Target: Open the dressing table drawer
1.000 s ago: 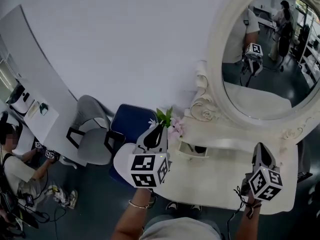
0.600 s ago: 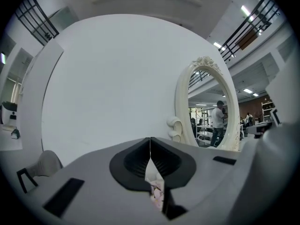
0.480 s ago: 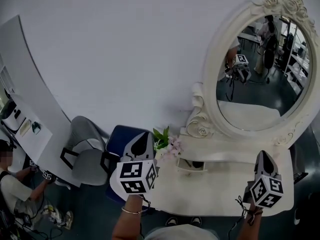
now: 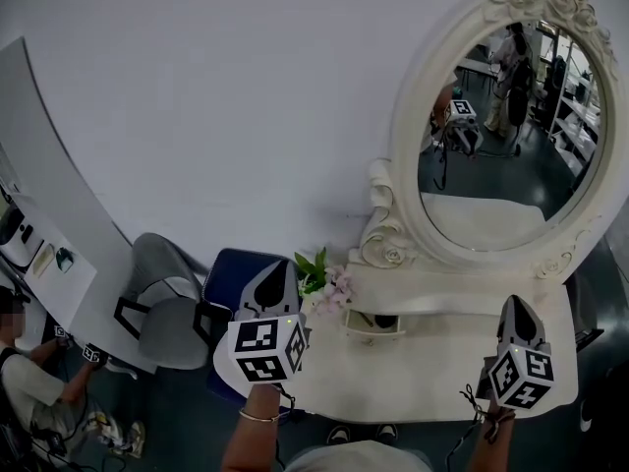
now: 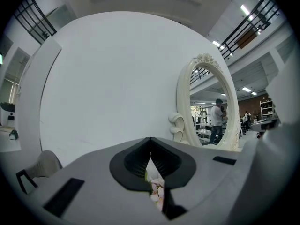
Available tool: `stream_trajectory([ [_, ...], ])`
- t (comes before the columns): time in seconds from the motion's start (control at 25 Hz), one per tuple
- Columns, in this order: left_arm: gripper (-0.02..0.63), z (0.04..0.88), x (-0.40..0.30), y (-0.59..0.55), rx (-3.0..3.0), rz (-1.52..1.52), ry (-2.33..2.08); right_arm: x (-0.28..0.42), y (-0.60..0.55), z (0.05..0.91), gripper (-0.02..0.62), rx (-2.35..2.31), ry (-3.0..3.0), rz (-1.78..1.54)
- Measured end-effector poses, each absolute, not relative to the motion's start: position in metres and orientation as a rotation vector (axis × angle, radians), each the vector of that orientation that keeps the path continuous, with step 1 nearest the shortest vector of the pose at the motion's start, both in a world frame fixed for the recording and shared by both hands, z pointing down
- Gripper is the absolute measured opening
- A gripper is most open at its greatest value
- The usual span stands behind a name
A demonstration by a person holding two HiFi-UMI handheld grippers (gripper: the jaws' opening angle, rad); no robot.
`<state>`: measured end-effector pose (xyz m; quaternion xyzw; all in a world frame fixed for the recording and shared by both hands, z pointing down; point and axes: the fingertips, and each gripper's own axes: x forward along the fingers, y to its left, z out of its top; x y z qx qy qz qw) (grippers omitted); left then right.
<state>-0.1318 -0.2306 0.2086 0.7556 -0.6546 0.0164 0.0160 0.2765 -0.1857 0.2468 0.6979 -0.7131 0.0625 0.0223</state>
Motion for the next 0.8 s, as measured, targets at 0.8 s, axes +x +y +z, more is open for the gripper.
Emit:
stream_trajectory([
  [0.8, 0.018, 0.227, -0.126, -0.226, 2.267, 0.067, -2.072, 0.288, -0.192, 0.259, 0.003, 2.084, -2.235, 0.22],
])
